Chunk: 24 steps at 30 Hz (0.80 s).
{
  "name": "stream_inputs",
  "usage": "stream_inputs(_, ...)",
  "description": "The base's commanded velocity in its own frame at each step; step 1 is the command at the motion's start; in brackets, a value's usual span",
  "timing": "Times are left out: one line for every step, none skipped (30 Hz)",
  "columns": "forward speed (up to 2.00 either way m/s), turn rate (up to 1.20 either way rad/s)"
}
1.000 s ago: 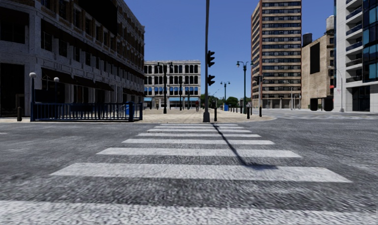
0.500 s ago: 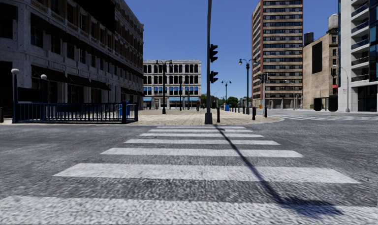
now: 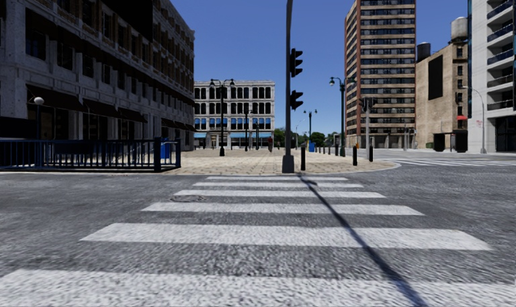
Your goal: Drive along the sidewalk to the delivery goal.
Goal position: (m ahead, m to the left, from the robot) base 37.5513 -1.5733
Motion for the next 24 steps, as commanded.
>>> stream_inputs(2.00,0.00)
stream_inputs(2.00,0.00)
stream_inputs(2.00,0.00)
stream_inputs(2.00,0.00)
stream_inputs(2.00,0.00)
stream_inputs(2.00,0.00)
stream_inputs(2.00,0.00)
stream_inputs(2.00,0.00)
stream_inputs(2.00,0.00)
stream_inputs(2.00,0.00)
stream_inputs(2.00,0.00)
stream_inputs(2.00,0.00)
stream_inputs(2.00,0.00)
stream_inputs(2.00,0.00)
stream_inputs(2.00,0.00)
stream_inputs(2.00,0.00)
stream_inputs(2.00,0.00)
stream_inputs(2.00,0.00)
stream_inputs(2.00,0.00)
stream_inputs(2.00,0.00)
stream_inputs(2.00,0.00)
stream_inputs(2.00,0.00)
stream_inputs(2.00,0.00)
stream_inputs(2.00,0.00)
